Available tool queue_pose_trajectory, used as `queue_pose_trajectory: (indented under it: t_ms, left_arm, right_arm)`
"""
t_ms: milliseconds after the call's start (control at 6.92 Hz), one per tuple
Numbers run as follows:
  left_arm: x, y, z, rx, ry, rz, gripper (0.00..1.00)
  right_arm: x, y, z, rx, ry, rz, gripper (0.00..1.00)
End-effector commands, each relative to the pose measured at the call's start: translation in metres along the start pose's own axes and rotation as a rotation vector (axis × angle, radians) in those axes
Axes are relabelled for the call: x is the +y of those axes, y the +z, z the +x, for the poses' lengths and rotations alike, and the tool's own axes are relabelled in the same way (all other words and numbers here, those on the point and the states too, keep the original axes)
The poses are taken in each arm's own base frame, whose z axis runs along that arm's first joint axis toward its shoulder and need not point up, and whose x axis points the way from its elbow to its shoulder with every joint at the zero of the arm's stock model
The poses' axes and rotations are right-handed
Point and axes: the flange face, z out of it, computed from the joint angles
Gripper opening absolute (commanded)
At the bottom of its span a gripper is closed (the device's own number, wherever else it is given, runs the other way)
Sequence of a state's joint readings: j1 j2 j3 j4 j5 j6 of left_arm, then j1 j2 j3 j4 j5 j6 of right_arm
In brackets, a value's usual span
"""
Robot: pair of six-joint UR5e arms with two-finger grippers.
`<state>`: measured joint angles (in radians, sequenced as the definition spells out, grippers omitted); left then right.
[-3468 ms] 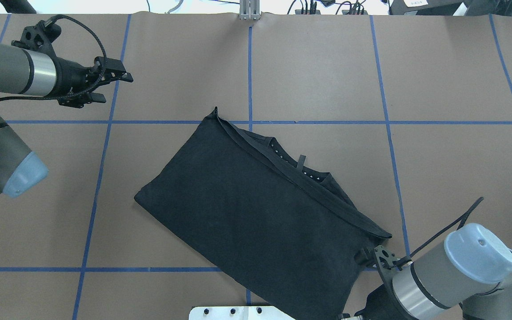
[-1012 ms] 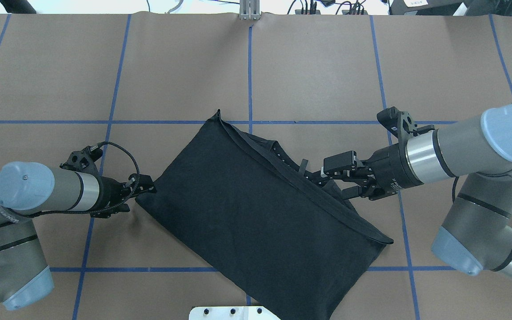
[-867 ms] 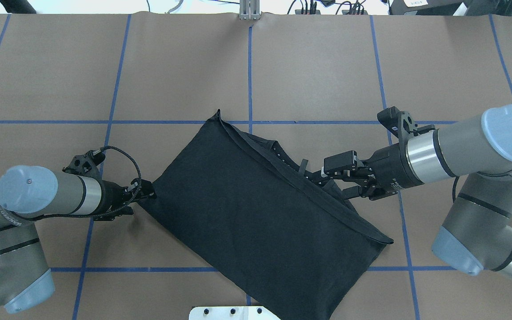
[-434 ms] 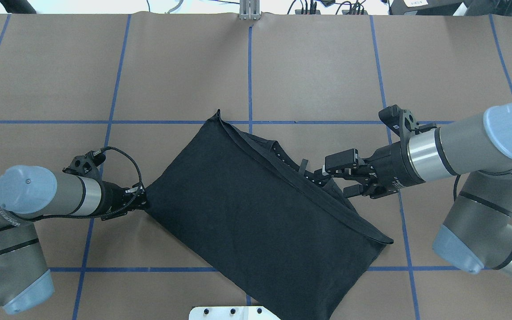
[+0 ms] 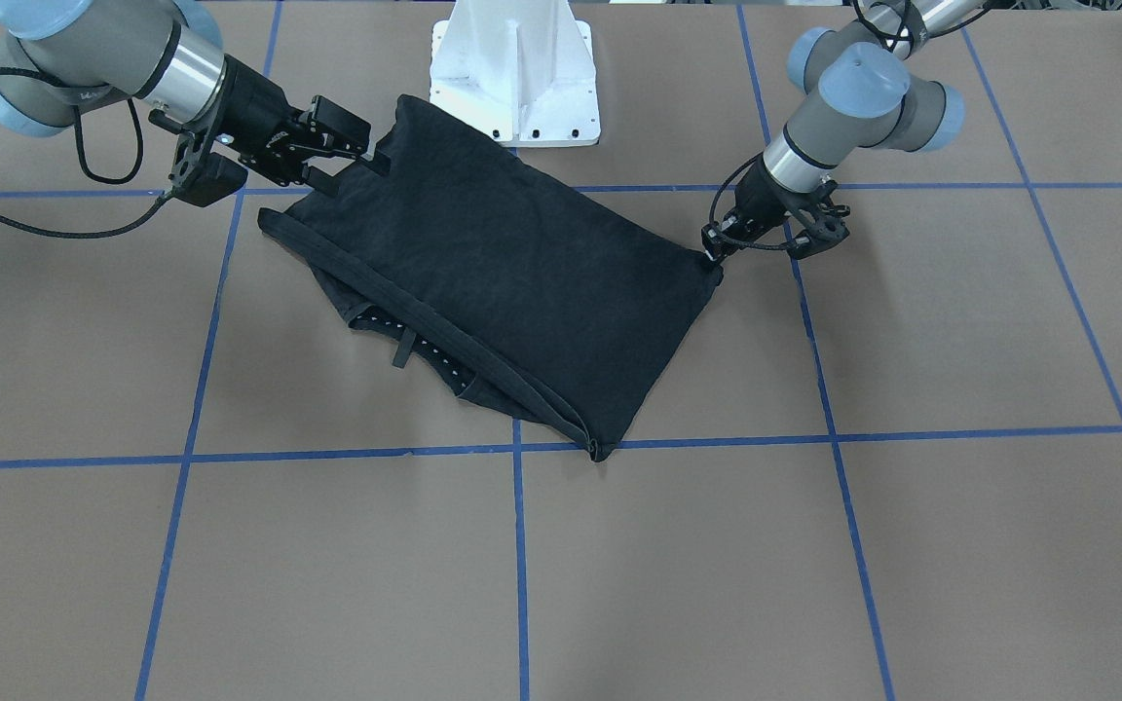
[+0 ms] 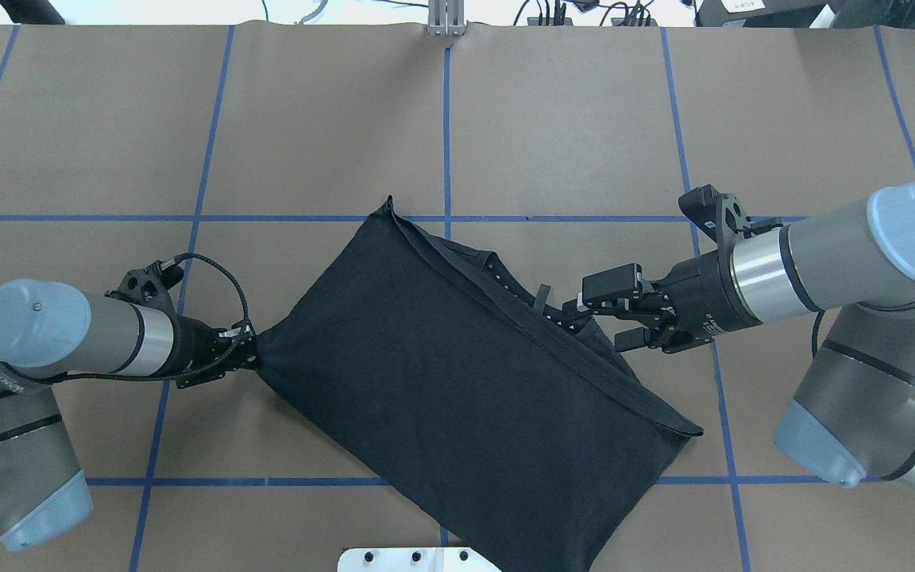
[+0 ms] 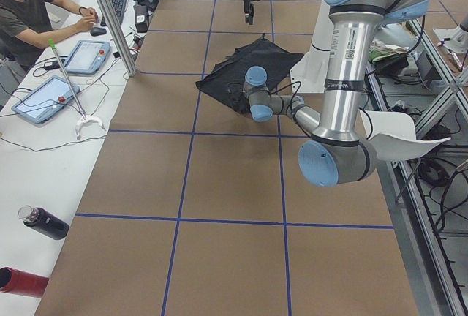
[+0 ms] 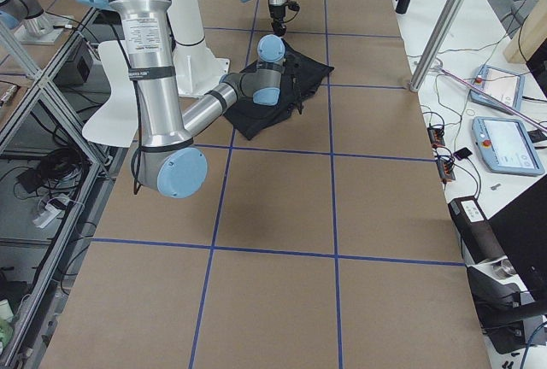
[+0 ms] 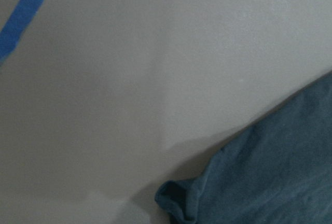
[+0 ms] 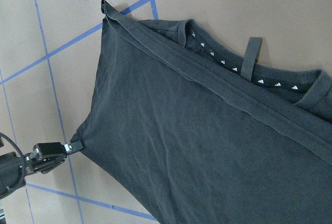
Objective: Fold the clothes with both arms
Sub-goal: 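Grasp the shirt corner nearest the left gripper while the right gripper holds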
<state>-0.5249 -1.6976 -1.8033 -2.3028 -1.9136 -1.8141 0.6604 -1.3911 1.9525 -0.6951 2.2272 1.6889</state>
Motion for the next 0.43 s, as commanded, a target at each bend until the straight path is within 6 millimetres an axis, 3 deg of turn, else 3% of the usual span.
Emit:
queue_pose_trajectory:
  t_ms: [0,145,289]
  left_arm:
    - [-0.042,-0.016,0.008,-0.003,0.017,0.071,0.00]
    - [-0.067,-0.020,0.026,0.015,0.040,0.111,0.00]
    - [-0.090,-0.012,0.052,0.022,0.026,0.140,0.00]
  right_arm:
    - [-0.002,-0.001,0.000,0.000,0.001,0.010,1.00]
    - [-0.003,-0.002,0.000,-0.001,0.003,0.011,1.00]
    - [-0.004,-0.003,0.000,0.000,0.006,0.014,1.00]
